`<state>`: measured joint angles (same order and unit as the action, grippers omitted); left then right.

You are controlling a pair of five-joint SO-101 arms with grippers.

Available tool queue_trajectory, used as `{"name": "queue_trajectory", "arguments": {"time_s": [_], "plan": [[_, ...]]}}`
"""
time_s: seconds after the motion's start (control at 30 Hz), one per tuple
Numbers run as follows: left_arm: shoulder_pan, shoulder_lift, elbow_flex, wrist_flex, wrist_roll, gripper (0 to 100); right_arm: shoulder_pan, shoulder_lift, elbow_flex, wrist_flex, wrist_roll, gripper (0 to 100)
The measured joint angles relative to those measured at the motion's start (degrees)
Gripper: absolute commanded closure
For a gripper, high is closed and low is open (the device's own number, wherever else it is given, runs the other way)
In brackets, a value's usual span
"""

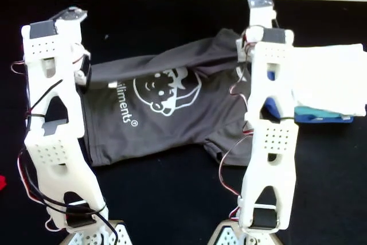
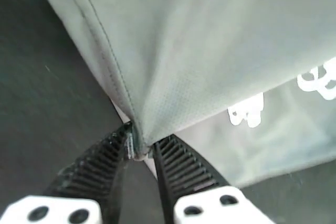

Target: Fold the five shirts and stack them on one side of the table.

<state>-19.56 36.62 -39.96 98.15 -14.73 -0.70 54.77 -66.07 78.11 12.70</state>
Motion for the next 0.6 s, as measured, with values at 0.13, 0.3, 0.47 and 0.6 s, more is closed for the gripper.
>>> {"name": "queue_trajectory", "arguments": {"time_s": [0.13,0.3,0.47,0.6], "plan": [[0.97,-2.64,0.79,2.2,0.0,99,0.0,0.0,-7.56,9.05,0.0,99.3],[1.14,-10.55,9.49,2.37,-0.79,99,0.09,0.0,-13.27,18.02,3.16,99.3],[1.41,-16.0,19.52,2.29,-2.11,99,0.62,0.0,-17.05,22.07,4.4,99.3],[1.41,-19.69,24.7,2.29,-2.11,99,1.93,-4.31,-15.03,22.51,4.4,99.3]]}}
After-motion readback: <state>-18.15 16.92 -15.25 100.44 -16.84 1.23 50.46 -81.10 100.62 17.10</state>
